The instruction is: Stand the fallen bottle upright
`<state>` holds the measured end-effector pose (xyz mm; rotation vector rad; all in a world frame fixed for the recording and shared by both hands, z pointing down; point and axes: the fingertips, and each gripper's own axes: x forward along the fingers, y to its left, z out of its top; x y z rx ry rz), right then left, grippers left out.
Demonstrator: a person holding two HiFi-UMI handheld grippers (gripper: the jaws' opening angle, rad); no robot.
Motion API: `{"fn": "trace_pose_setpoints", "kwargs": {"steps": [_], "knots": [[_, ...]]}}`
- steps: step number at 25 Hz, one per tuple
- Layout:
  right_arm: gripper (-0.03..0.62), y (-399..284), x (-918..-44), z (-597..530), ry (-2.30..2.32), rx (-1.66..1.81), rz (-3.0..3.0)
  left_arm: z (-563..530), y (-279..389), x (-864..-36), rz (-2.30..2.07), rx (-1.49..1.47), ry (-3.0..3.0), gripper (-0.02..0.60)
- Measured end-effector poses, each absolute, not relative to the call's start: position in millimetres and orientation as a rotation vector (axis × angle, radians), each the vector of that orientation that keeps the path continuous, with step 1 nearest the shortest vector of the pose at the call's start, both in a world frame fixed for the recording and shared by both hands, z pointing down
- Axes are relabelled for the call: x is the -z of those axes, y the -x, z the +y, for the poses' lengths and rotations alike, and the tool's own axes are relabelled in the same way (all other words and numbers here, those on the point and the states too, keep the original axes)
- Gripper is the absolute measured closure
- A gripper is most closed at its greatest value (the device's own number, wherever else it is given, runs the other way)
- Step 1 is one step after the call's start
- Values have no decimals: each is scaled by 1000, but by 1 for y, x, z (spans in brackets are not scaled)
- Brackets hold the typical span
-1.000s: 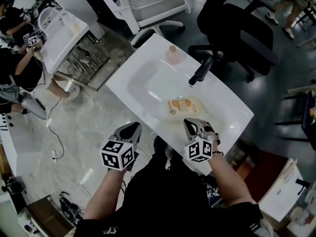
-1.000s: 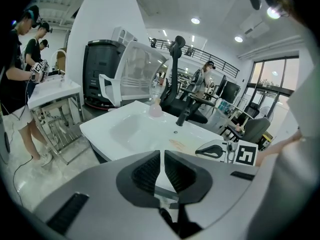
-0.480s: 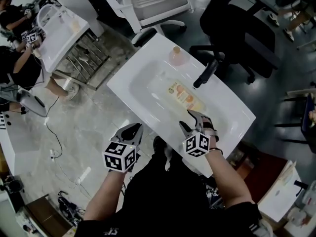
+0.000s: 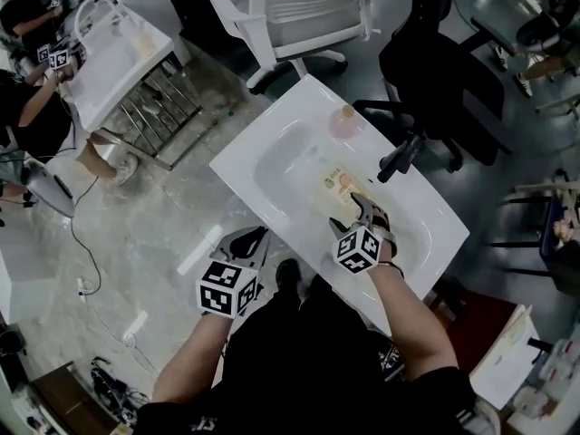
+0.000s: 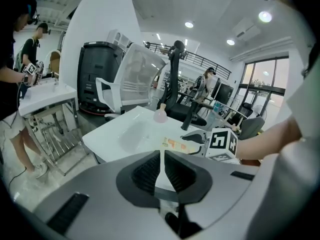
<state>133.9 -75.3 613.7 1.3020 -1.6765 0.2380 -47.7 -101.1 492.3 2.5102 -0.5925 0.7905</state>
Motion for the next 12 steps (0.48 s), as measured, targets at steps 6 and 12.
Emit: {"fn": "trace_pose_setpoints", "kwargs": {"steps": [6, 12], "knots": [[265, -120, -597, -131, -1377, -270, -1706, -126, 56, -499, -578, -777, -2497, 541], [303, -123, -619, -196, -1365, -314, -1734, -154, 46, -518, -589, -812, -2464, 541]]}}
